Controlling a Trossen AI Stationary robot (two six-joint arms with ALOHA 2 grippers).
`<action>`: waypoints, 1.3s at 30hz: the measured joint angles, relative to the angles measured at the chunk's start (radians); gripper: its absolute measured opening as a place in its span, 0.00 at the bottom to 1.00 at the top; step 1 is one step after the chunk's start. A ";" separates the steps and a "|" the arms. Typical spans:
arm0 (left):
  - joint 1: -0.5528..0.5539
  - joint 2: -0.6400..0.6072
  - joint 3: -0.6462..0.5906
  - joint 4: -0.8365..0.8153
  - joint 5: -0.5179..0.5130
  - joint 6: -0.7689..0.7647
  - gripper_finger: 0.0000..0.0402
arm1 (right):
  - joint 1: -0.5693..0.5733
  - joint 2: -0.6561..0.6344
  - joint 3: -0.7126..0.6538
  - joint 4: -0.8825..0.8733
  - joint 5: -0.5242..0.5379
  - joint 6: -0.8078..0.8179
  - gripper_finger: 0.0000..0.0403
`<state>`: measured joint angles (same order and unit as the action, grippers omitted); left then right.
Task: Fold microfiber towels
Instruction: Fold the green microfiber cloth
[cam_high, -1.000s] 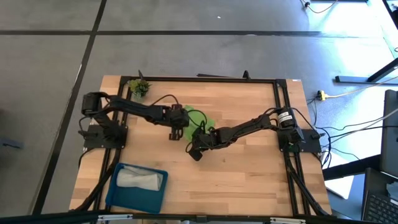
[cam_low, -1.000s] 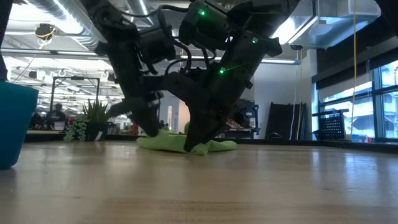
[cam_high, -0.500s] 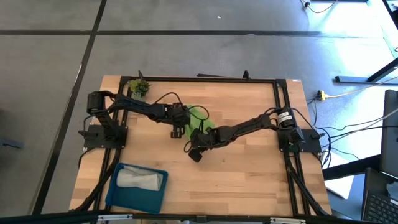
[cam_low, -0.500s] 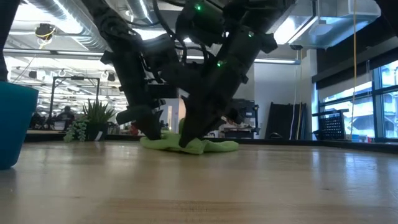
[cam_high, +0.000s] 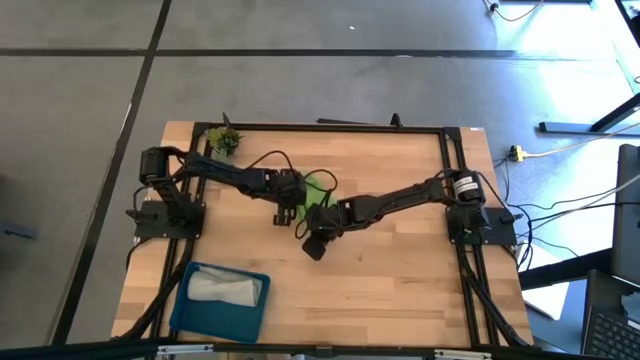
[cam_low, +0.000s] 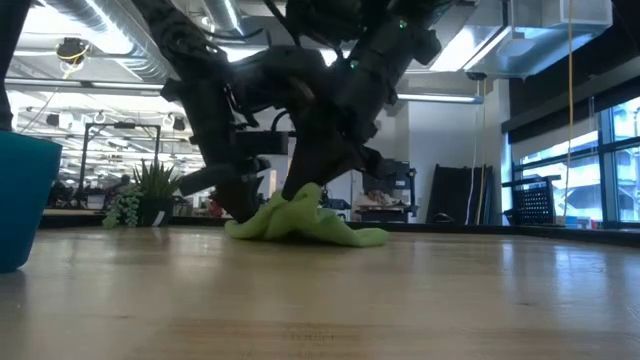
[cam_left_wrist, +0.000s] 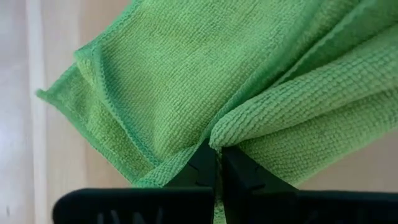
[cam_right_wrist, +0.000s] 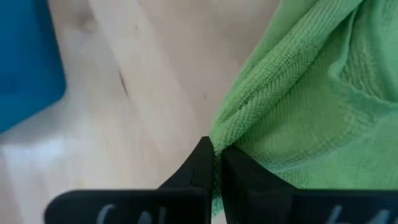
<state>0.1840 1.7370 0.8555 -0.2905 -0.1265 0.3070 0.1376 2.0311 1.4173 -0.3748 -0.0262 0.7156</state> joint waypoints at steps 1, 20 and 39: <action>-0.006 0.000 0.000 0.000 -0.001 0.007 0.00 | -0.001 -0.001 0.000 -0.002 -0.024 0.012 0.03; -0.140 -0.003 0.001 -0.086 -0.028 0.010 0.00 | 0.002 -0.007 0.000 -0.007 -0.138 0.034 0.03; -0.248 -0.005 0.002 -0.129 -0.085 -0.053 0.00 | -0.026 -0.071 0.000 -0.132 -0.001 0.015 0.03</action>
<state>-0.0642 1.7317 0.8570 -0.4191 -0.2115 0.2542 0.1115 1.9602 1.4174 -0.5065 -0.0273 0.7303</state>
